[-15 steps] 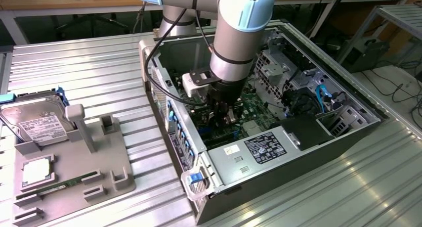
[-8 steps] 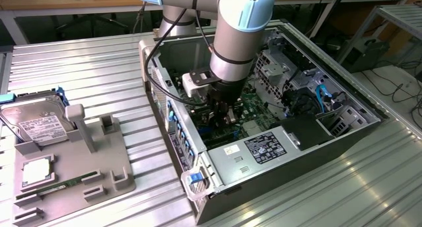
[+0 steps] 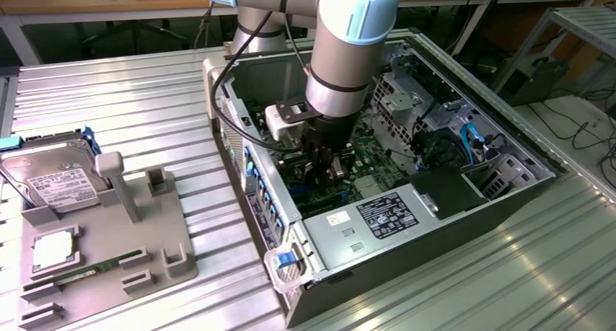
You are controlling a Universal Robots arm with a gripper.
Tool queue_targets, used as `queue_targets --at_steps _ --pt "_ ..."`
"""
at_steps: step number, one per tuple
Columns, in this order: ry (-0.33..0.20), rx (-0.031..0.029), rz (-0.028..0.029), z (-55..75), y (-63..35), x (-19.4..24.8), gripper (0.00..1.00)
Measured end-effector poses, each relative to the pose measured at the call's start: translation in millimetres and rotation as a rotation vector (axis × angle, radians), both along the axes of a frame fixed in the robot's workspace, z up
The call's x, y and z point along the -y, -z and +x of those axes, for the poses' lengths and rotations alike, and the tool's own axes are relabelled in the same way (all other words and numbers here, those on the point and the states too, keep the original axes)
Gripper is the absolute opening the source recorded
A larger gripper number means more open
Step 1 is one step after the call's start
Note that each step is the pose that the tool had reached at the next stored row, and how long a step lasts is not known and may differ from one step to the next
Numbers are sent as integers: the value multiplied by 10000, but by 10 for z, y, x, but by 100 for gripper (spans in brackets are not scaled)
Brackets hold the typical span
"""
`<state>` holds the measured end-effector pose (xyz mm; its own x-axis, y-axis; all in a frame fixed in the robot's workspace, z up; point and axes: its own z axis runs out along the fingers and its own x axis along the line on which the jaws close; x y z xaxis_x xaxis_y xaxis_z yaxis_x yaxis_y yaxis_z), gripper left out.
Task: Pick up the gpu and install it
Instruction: 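Insert the gpu into the slot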
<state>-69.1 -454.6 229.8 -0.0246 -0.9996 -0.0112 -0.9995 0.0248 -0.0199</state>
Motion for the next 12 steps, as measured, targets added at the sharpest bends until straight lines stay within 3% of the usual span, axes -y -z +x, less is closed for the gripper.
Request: queue_targets --at_steps 12 --pt "-2 0 0 0 3 -5 28"
